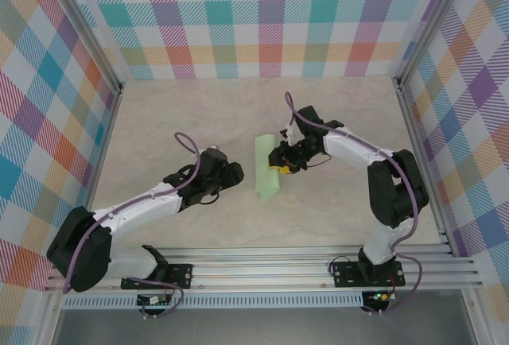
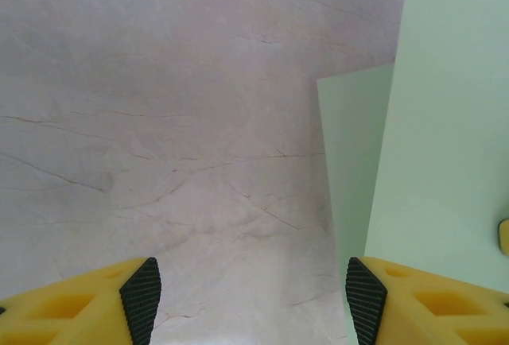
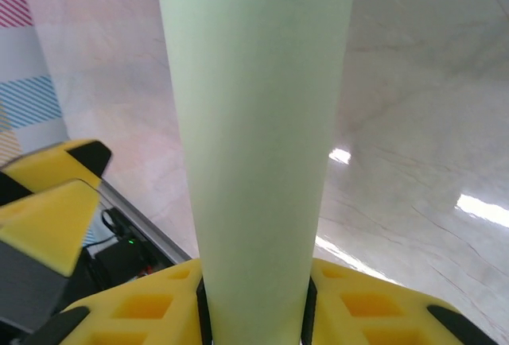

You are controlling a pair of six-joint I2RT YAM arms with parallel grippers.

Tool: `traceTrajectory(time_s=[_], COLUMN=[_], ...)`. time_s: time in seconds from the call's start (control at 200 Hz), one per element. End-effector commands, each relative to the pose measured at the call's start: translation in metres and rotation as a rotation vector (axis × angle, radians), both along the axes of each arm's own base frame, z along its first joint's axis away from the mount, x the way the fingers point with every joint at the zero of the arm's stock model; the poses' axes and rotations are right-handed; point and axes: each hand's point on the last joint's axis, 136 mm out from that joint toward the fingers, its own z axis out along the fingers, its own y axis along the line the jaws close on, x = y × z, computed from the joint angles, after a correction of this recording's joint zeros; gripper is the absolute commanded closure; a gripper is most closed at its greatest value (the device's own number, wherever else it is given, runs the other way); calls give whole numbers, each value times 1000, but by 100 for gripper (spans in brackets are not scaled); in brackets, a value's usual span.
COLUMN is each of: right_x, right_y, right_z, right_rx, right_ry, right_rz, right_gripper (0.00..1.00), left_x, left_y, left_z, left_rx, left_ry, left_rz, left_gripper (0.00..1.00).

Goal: Fold a paper plane with a square sheet of paper (pick it up from the middle)
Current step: Fold the square sheet of paper in half at the center of the table.

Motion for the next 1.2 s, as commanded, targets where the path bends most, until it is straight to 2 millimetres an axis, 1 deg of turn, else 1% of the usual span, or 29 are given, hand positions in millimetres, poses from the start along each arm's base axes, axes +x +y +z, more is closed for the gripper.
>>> traceTrajectory(time_s=[0.0,0.11,0.245,0.345,0.42,0.535,0.61,0.89,1.01,1.095,1.195], right_x=[15,18,11,3,-2,-6,-7,-11,-14,-14,-14], right_y=[15,19,21,13,1,-8,-10,-18,-16,-13,-9], right_z=[7,-21,-53,-70,-80,-83,-82,-81,-82,-81,-80], right_rx=[64,27,-30,-110,-180,-243,-261,-326,-320,-317,-309], right_ry=[8,65,112,128,128,110,97,79,79,72,62], right_rz=[-51,-104,-143,-143,-139,-100,-70,50,104,131,154], right_gripper=[66,65,65,61,55,44,41,36,36,33,33], left_x=[-1,-2,-2,-2,-1,-1,1,2,3,3,4], left_y=[20,25,24,22,19,15,12,5,5,4,3], left_z=[2,2,-2,-6,-8,-11,-12,-17,-17,-15,-15], left_rx=[25,18,11,5,0,-10,-15,-27,-27,-28,-32], left_ry=[-11,-8,8,18,23,33,38,56,57,57,54], left_rz=[43,47,33,18,11,-3,-11,-30,-29,-31,-28], left_gripper=[33,33,33,32,32,32,32,32,32,32,32])
